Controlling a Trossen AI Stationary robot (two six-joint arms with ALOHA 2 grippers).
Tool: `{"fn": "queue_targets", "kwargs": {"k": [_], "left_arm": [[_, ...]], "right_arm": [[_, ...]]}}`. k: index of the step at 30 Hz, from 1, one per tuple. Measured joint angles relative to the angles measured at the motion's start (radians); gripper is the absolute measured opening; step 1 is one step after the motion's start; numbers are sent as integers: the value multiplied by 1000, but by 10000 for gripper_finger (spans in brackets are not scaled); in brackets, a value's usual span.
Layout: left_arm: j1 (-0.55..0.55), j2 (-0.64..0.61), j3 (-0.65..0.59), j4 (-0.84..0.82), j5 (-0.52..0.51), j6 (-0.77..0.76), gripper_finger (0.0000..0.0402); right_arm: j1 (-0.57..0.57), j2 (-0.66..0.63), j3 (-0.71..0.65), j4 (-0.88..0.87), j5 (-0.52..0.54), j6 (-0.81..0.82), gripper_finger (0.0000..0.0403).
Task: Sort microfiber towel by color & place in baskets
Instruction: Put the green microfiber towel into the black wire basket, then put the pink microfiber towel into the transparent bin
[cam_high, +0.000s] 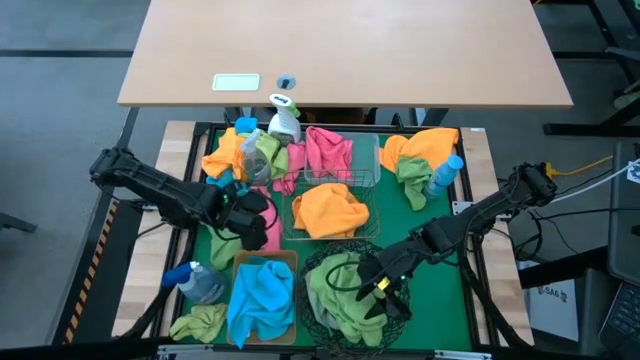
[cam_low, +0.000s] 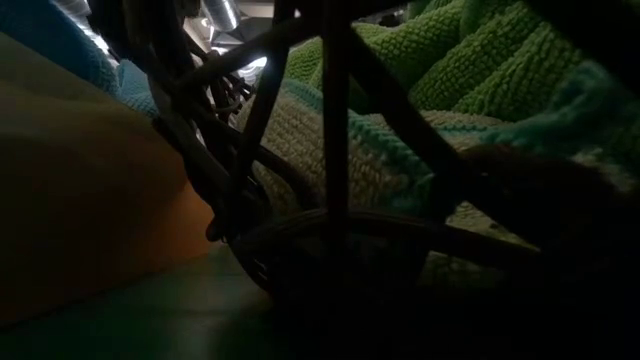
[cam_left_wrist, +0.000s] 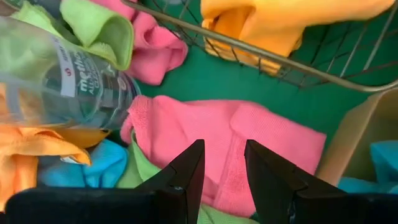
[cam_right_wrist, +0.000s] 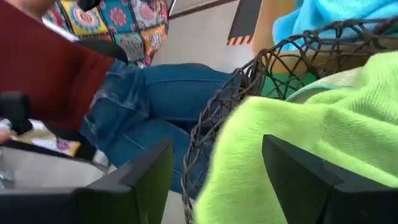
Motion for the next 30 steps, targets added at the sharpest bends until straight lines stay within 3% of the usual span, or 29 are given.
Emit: {"fn": "queue_targets", "kwargs": {"k": [4, 13, 22, 30], "left_arm": [[34, 48, 0, 1, 7, 58, 110], [153, 189, 0, 59, 90, 197, 110], [268, 327, 0, 63, 142, 304, 110], [278, 348, 0, 55, 127, 333, 110]], "right_arm": [[1, 0, 88, -145, 16, -55, 243], [1, -1, 253, -430, 206, -159, 243], [1, -1, 271, -503, 245, -182, 243], [2, 0, 271, -521, 245, -182, 243]]}}
